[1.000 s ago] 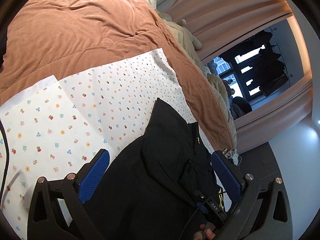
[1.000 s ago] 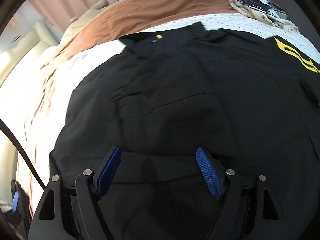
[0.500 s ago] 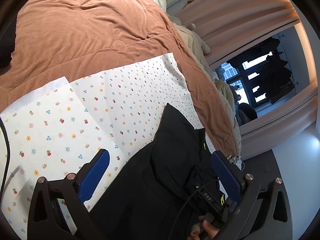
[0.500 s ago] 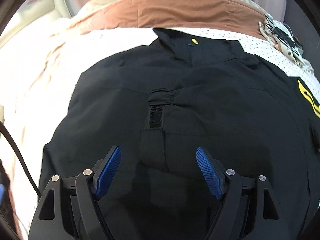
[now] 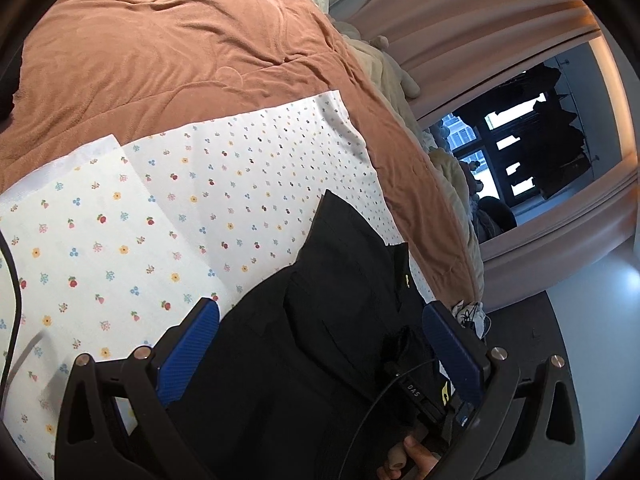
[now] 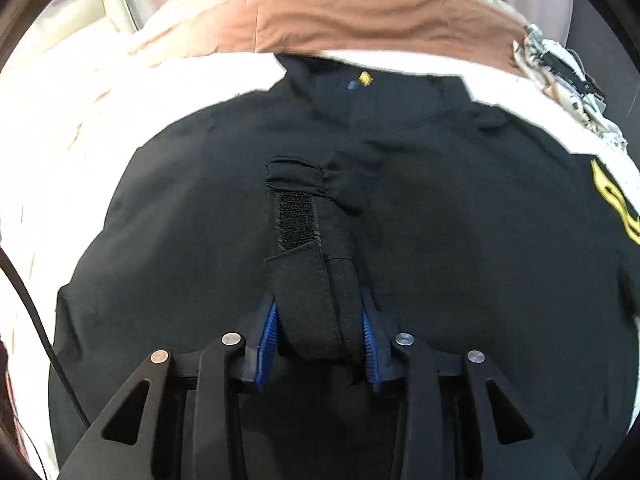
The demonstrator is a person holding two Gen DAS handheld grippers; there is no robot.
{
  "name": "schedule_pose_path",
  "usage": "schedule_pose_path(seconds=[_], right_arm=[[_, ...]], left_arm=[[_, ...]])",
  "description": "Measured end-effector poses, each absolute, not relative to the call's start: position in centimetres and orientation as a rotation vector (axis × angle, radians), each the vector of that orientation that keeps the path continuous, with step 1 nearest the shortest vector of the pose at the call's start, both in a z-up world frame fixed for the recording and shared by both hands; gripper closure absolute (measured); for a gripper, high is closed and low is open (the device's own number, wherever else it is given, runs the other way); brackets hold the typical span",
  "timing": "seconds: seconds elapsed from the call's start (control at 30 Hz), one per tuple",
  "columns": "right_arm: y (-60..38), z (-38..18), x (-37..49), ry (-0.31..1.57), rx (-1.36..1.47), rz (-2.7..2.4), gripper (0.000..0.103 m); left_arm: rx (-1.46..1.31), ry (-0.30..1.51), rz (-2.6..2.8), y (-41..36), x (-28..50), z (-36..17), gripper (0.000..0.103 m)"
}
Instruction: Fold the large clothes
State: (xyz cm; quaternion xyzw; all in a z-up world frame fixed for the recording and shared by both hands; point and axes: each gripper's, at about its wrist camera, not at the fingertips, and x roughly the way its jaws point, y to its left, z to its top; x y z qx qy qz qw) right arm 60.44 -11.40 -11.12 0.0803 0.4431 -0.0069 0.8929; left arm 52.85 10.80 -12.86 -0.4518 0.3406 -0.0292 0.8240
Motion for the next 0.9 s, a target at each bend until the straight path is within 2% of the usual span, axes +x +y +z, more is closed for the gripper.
schedule_pose_path(seconds=[0.27,0.47,0.57,0.6,0.63,0.67,0.9], right_arm=[[-19.8,-6.2,55.4,0.818,0.224,-0.038,0.071],[-25.0,-6.0,53.1,0.813,0.263,-0.084,0.069],[-27.7,-6.6,51.8,0.802,0.314,-0.166,0.063],[-28.3,-6.8,51.1,0.805,0.337,-0.173,0.049],[-28.8,-6.9,50.8,0.805,0.355,-0.169,0.029],[-29.5,-7.4,50.4,0.8,0.371,-0.17,0.023],[-32.0,-10.1,50.4,0.848,0.359,-0.156,0.023]], left_arm=[[-0.931,0.724,-0.096,7.4,52.3,-11.1,0.0],[-0.886,0.724,-0.11,5.7,52.3,-10.2,0.0],[-0.858,0.731,-0.094,5.3,52.5,-10.4,0.0],[-0.855,0.733,-0.092,5.2,52.7,-10.6,0.0],[-0.851,0.737,-0.091,5.1,52.8,-10.7,0.0],[-0.847,0.739,-0.088,5.0,53.0,-10.8,0.0],[-0.823,0.771,-0.072,4.0,54.2,-12.4,0.0]])
